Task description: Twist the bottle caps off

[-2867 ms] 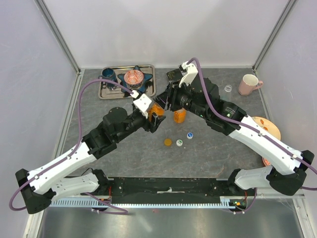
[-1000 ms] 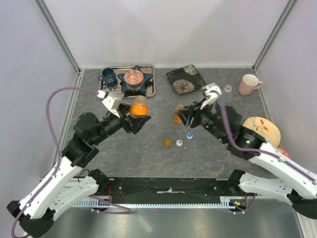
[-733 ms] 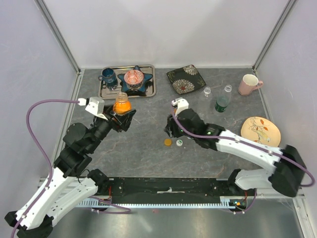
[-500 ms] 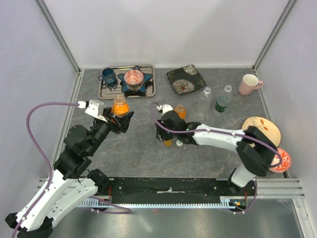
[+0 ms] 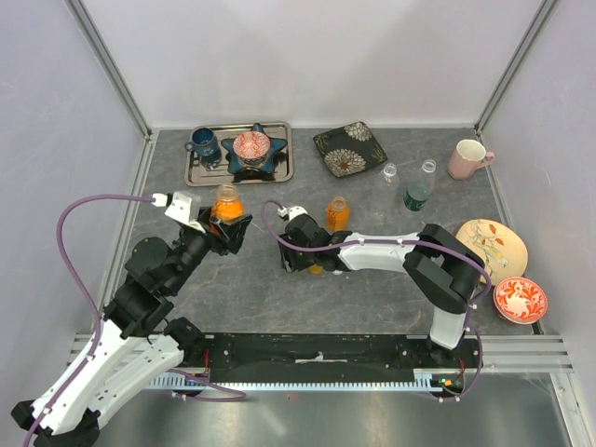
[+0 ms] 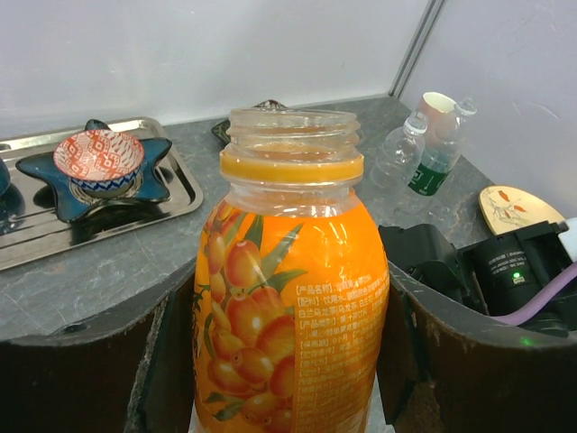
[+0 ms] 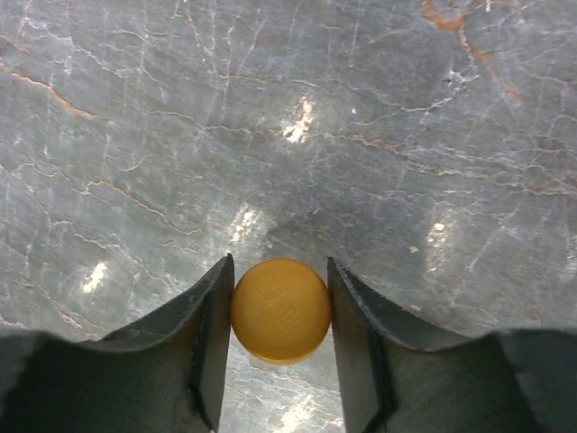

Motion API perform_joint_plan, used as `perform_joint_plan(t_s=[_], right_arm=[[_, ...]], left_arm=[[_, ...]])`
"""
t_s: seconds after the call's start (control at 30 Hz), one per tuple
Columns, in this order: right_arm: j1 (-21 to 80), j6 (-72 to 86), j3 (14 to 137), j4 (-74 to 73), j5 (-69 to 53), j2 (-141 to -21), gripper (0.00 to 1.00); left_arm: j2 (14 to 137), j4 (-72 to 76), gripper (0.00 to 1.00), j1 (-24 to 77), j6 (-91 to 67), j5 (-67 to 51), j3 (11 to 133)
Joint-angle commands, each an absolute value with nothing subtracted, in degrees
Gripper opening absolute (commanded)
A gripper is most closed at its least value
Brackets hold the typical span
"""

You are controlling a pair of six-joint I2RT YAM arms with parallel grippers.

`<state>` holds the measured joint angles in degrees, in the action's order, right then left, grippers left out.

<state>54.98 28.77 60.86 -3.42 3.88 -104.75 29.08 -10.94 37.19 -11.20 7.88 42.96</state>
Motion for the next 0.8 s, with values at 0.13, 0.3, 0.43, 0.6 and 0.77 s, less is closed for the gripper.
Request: perform_joint_plan(t_s=[0.13, 0.3, 0.43, 0.6, 0.77], right_arm=[[56.25, 29.79, 61.35, -1.76, 3.96, -104.59, 0.68], [56.25, 30.23, 62.75, -2.98, 5.97, -102.14, 0.77], [56.16, 30.85, 66.08, -6.84, 15.54, -92.67, 0.80], [54.41, 30.68, 76.36, -18.44, 29.34, -85.26, 0.81], [54.23, 26.21, 79.45, -19.08, 28.31, -77.36, 0.82]], left_arm=[[28.83, -9.23, 0.51, 37.00, -9.67, 8.17, 42.19], [28.65, -9.67, 0.52, 37.00, -9.84, 8.09, 42.36], [28.30, -9.76, 0.52, 37.09, -9.58, 8.09, 42.89], [29.00, -8.97, 0.55, 37.00, -9.32, 5.72, 43.42], [33.48, -6.60, 0.57, 37.00, -9.14, -11.79, 44.03]])
